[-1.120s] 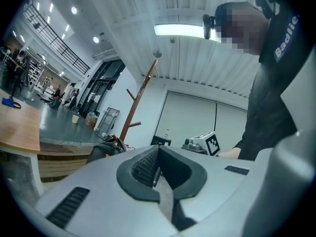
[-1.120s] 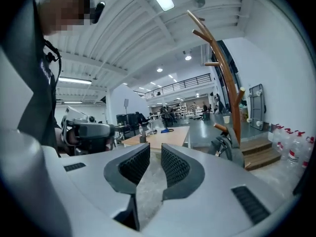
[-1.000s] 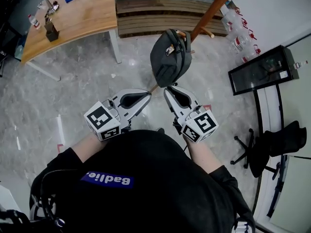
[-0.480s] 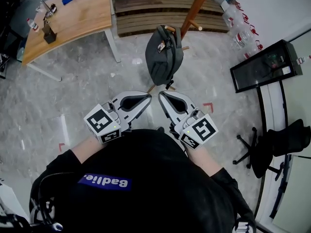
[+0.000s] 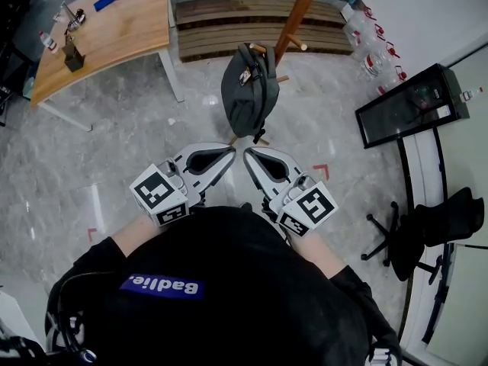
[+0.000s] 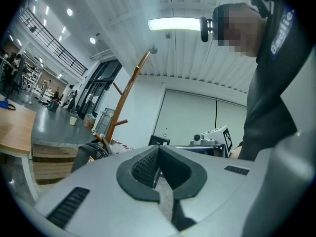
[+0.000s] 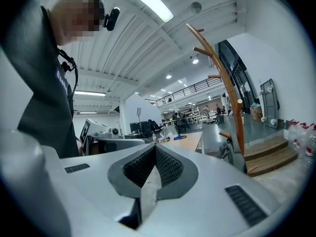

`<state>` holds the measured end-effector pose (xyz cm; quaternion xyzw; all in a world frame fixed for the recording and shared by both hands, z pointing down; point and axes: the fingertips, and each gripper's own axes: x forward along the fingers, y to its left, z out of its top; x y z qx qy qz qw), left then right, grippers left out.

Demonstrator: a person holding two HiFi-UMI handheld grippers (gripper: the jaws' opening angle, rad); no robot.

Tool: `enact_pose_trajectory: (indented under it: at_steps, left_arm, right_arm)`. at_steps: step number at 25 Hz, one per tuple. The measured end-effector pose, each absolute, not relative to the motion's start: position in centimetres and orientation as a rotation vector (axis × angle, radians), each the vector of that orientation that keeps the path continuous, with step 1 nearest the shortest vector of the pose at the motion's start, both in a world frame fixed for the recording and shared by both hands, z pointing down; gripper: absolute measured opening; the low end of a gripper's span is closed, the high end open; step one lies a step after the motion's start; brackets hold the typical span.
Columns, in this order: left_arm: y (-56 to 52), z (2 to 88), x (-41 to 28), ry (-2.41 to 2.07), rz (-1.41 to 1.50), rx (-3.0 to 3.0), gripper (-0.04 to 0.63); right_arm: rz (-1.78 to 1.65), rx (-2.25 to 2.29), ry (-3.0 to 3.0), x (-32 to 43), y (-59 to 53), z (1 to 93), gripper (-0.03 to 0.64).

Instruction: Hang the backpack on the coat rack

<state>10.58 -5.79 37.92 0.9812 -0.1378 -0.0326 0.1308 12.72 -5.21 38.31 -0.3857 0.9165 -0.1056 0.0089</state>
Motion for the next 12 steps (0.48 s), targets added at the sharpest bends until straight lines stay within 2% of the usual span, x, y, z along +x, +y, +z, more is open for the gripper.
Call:
enact_pose_trajectory:
  at_steps: [12]
  left_arm:
    - [-5.47, 37.55, 10.68, -0.399, -0.086, 2.863, 0.009]
  right_arm:
    - [-0.342, -1.206, 2.844, 12.85, -4.91, 38.01, 0.005]
